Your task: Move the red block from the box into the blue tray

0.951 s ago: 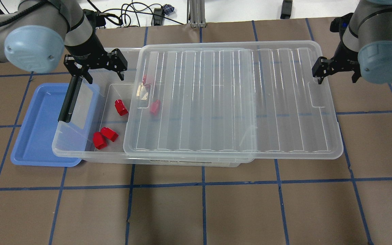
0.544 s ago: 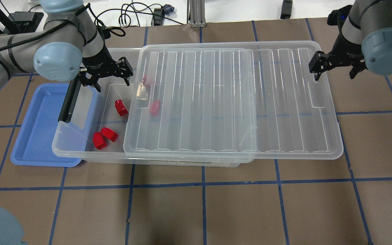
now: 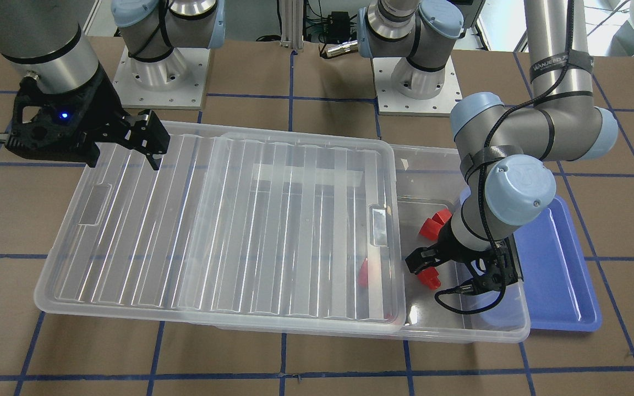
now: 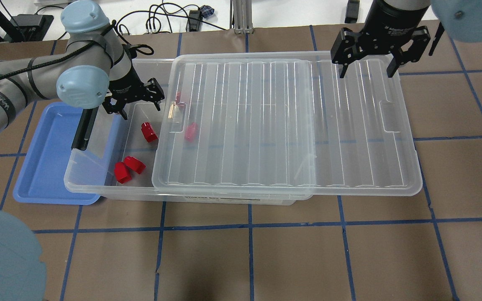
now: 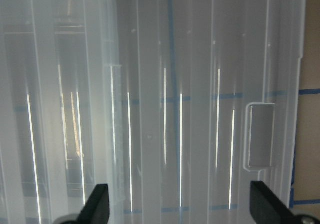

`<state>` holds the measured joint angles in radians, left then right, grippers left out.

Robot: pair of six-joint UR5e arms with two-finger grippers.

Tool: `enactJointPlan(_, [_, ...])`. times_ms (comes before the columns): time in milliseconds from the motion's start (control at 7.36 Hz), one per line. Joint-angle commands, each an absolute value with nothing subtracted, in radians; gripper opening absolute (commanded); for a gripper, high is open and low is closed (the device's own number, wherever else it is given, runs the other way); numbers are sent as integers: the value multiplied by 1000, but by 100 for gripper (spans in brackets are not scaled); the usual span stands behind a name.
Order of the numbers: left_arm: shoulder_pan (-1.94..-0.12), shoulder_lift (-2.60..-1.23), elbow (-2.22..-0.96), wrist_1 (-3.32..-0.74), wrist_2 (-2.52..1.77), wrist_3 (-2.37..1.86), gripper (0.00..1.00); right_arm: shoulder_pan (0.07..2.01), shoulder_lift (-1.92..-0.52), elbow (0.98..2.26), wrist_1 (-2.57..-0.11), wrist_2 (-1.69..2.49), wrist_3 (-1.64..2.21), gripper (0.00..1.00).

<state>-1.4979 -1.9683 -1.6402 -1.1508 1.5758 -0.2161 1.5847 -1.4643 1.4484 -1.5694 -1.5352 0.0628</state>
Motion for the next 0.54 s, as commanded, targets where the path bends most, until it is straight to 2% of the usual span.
enactJointPlan(0, [-1494,-1985,-1644,-1146,1577,-221,100,1591,-1463,1460,-1609,-1582,64,100])
enactJointPlan(408, [-1470,-2029,-1655,-1108,1578,-219,100,1592,-1473,1479,-1609,-1582,67,100])
